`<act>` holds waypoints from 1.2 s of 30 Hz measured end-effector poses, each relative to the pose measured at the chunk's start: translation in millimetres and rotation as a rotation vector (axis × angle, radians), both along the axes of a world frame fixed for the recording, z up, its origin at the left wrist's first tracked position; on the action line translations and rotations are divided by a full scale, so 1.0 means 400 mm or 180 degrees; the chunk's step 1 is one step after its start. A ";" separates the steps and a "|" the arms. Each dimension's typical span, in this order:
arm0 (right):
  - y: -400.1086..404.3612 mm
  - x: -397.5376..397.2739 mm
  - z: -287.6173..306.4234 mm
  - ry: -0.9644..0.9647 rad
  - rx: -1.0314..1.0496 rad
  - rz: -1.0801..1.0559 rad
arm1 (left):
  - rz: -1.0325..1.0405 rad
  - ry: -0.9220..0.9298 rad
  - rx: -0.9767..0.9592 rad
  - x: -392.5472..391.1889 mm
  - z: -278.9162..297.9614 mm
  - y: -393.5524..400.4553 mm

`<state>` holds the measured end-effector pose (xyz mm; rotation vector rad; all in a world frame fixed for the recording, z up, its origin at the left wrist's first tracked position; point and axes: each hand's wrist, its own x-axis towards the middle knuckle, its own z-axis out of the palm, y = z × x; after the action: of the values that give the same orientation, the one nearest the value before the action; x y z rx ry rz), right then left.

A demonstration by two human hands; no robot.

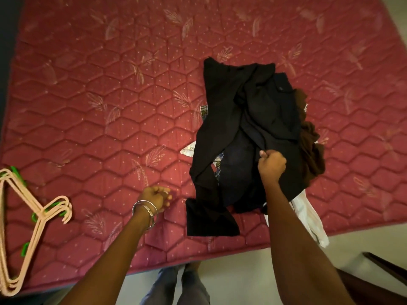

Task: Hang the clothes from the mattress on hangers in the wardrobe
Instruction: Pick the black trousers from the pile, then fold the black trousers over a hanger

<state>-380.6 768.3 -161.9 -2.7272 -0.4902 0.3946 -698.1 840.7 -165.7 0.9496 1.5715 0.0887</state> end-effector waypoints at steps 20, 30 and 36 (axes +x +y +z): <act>0.015 -0.256 0.197 0.0733 -0.0147 0.1350 | -0.0980 -0.1218 -0.1107 0.222 0.179 0.076; 0.302 -0.072 0.096 0.1516 -0.0057 0.0074 | 0.0254 -0.0598 -0.0607 0.165 0.123 0.203; 0.253 -0.224 0.243 0.1004 0.2223 0.1128 | 0.1046 -0.0941 -0.0027 0.209 0.188 0.308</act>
<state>-470.3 869.3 -64.6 -1.8686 -0.8369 0.5956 -614.3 964.0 -90.6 0.6310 1.4360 0.4335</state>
